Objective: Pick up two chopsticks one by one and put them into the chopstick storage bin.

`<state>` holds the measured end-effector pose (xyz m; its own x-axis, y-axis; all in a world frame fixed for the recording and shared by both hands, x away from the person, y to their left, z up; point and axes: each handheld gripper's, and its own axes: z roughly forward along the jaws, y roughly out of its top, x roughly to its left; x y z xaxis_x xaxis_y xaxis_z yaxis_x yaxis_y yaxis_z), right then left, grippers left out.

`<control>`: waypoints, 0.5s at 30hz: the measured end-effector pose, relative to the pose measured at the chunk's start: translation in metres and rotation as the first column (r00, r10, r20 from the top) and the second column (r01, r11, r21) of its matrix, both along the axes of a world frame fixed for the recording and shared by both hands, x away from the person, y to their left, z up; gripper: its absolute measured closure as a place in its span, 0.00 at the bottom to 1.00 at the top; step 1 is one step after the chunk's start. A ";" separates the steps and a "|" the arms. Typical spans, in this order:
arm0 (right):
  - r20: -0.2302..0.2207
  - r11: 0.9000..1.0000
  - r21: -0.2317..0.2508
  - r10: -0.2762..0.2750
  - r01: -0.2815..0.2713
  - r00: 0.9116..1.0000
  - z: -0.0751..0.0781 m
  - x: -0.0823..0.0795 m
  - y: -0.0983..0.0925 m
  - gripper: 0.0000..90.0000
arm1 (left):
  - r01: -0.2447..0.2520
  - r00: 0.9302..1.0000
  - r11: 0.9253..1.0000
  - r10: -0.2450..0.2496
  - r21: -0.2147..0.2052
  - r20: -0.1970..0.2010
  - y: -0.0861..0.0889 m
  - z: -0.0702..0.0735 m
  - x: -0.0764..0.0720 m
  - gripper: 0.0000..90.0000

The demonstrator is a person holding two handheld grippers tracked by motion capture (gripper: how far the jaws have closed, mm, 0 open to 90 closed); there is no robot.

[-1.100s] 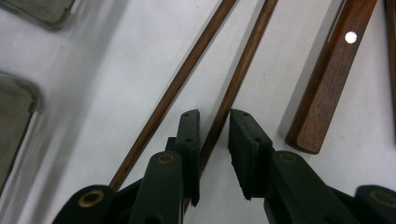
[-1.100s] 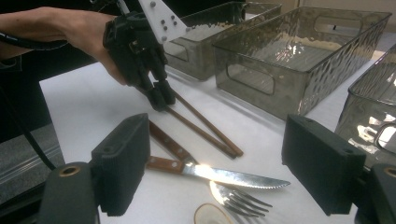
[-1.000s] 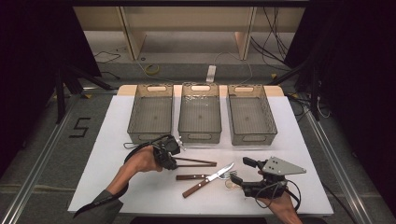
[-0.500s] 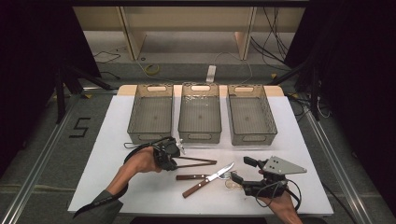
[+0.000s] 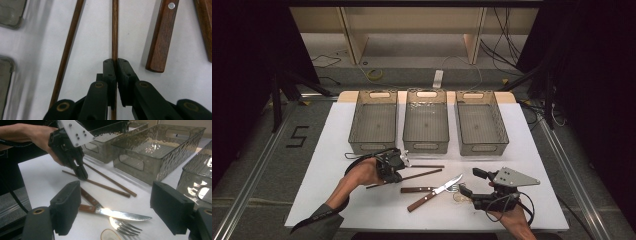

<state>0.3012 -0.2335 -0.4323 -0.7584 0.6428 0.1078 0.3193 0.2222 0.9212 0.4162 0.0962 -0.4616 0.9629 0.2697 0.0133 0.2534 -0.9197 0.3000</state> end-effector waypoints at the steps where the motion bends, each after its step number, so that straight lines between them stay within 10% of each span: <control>1: 0.000 1.000 0.000 0.000 0.000 1.000 0.000 0.000 0.000 0.28 | 0.003 1.000 1.000 -0.003 0.000 0.001 0.000 0.000 0.000 0.94; 15: 0.004 1.000 0.001 0.003 -0.003 1.000 0.000 0.000 0.000 0.28 | -0.048 0.998 0.996 0.051 -0.074 0.038 0.005 0.019 -0.001 0.94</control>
<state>0.3010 -0.2333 -0.4321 -0.7609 0.6402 0.1058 0.3153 0.2222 0.9226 0.4151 0.1015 -0.4427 0.9474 0.3186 0.0302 0.2844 -0.8815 0.3768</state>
